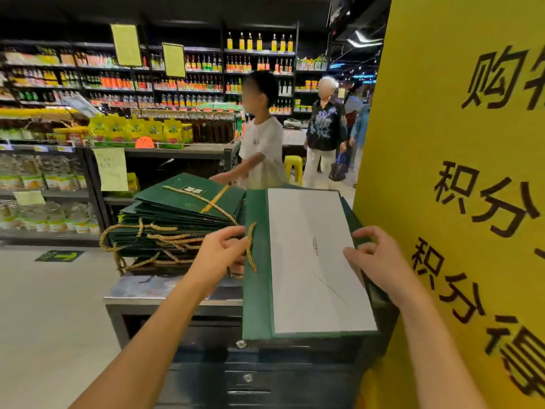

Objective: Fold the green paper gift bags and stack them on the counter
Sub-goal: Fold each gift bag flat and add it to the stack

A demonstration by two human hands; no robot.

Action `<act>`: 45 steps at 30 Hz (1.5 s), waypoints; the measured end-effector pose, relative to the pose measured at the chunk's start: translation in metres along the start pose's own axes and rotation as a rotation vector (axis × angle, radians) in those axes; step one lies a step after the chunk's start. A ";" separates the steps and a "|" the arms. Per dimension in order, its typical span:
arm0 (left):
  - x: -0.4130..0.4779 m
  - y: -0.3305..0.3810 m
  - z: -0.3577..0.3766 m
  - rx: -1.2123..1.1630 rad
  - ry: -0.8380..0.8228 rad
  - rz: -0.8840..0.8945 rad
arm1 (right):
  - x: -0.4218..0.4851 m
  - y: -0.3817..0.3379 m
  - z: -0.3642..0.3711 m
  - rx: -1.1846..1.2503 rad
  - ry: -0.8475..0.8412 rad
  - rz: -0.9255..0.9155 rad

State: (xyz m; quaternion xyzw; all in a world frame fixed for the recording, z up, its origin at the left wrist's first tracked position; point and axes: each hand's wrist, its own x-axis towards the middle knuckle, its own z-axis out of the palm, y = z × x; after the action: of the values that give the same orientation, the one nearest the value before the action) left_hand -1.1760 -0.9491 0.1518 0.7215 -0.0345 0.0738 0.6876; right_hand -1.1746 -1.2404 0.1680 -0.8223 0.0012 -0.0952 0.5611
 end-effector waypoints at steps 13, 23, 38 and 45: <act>-0.003 -0.027 0.007 0.085 -0.071 -0.021 | 0.003 -0.031 0.107 -0.270 -0.027 -0.260; -0.001 -0.031 0.005 0.143 -0.052 -0.013 | 0.017 -0.050 0.140 -0.602 -0.087 -0.213; -0.005 -0.031 0.002 0.094 -0.068 0.001 | 0.005 -0.030 0.141 -0.632 0.001 -0.425; -0.005 -0.030 0.001 0.049 -0.069 -0.018 | 0.007 -0.015 0.130 -0.094 -0.054 -0.332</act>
State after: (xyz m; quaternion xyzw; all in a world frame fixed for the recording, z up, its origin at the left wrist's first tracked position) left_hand -1.1765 -0.9492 0.1215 0.7406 -0.0497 0.0434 0.6687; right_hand -1.1490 -1.1153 0.1373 -0.8388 -0.1455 -0.1642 0.4983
